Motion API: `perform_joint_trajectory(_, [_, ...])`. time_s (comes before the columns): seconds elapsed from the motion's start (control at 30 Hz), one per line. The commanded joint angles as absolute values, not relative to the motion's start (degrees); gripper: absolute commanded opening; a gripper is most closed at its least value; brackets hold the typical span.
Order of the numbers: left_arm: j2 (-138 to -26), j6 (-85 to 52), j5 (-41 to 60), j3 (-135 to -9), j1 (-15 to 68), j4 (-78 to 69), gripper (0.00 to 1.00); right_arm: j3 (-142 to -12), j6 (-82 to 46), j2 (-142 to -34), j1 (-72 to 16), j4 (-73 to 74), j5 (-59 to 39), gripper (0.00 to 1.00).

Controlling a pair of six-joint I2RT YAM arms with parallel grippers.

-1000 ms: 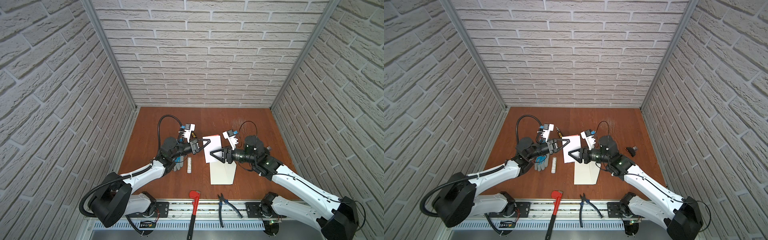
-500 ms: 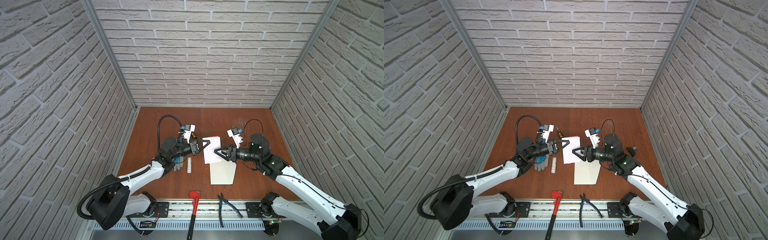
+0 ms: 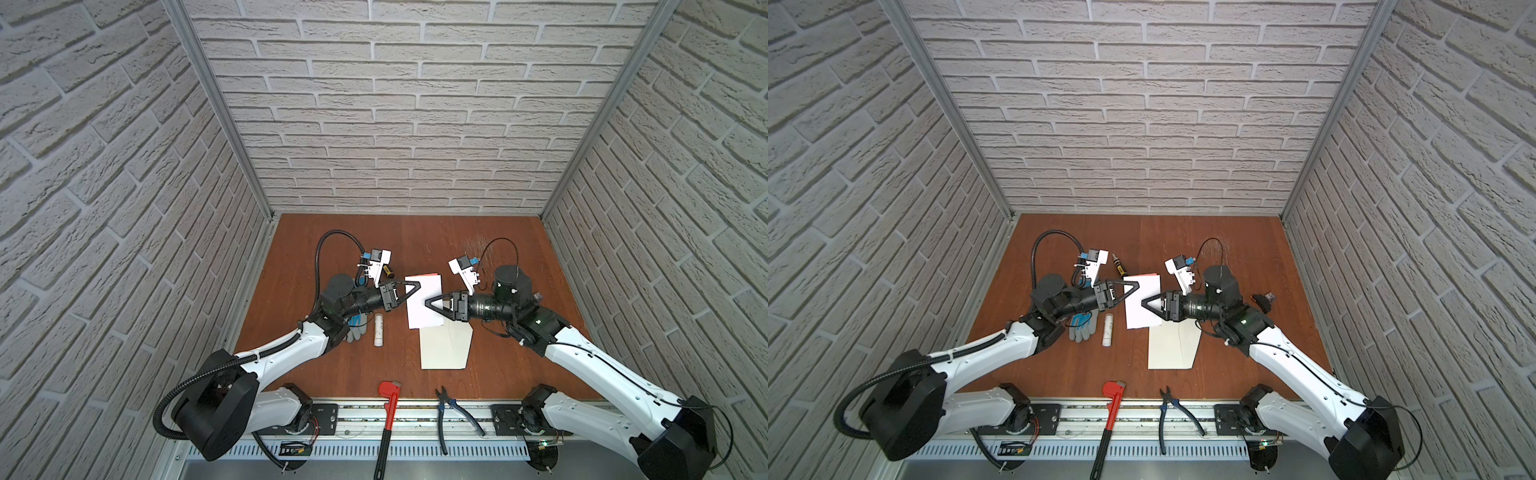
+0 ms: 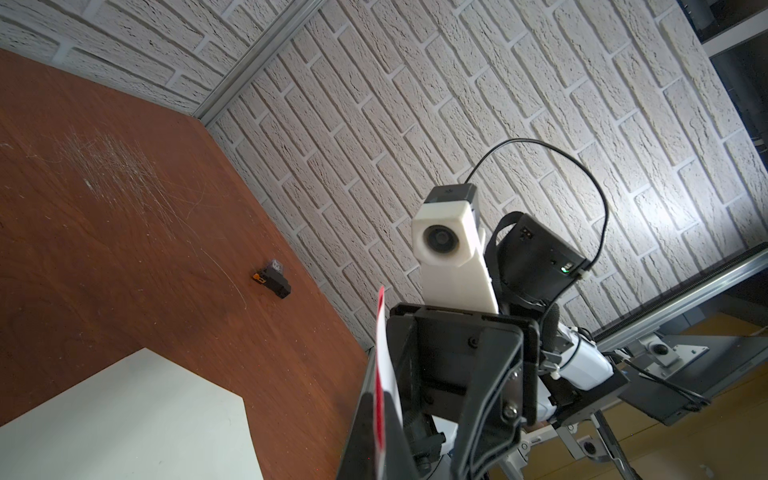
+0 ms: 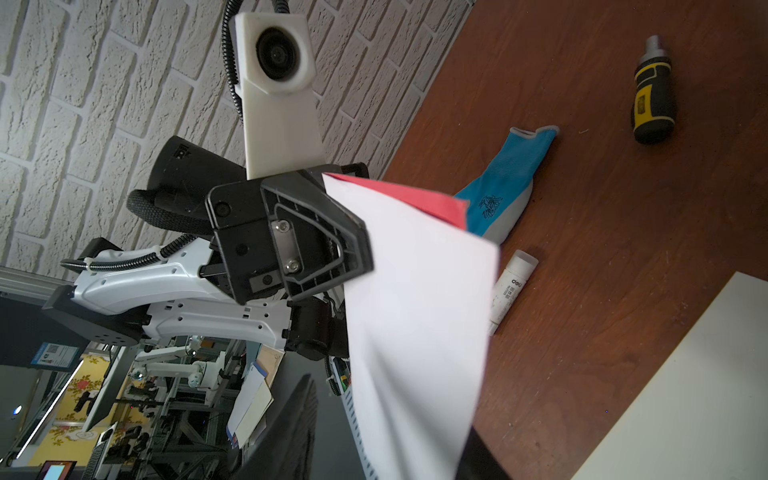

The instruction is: Place the letter into the envelope and seal it

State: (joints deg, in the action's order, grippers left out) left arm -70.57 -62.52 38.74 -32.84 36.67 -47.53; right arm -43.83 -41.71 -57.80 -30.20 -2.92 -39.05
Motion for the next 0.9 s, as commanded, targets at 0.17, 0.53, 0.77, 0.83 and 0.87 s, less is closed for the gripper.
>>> perform_joint_trajectory(0.17, [-70.8, -61.6, 40.1, -33.3, 36.9, -50.6, 0.0, -44.7, -42.9, -58.2, -30.0, 1.9, -41.0, 0.37])
perform_joint_trajectory(0.53, [-71.0, -62.1, 39.9, -33.3, 37.3, -51.6, 0.0, -43.6, -44.9, -60.2, -30.1, 5.4, -42.0, 0.35])
perform_joint_trajectory(0.77, [-72.0, -62.3, 39.8, -33.3, 37.6, -52.6, 0.0, -42.7, -47.1, -62.4, -31.2, 8.7, -43.0, 0.32])
perform_joint_trajectory(0.83, [-72.1, -62.5, 39.8, -33.3, 37.6, -53.1, 0.0, -42.6, -47.1, -62.8, -31.3, 8.8, -43.0, 0.3])
perform_joint_trajectory(0.87, [-72.2, -62.6, 39.8, -33.4, 37.6, -53.2, 0.0, -42.7, -47.0, -62.6, -31.3, 8.7, -43.0, 0.29])
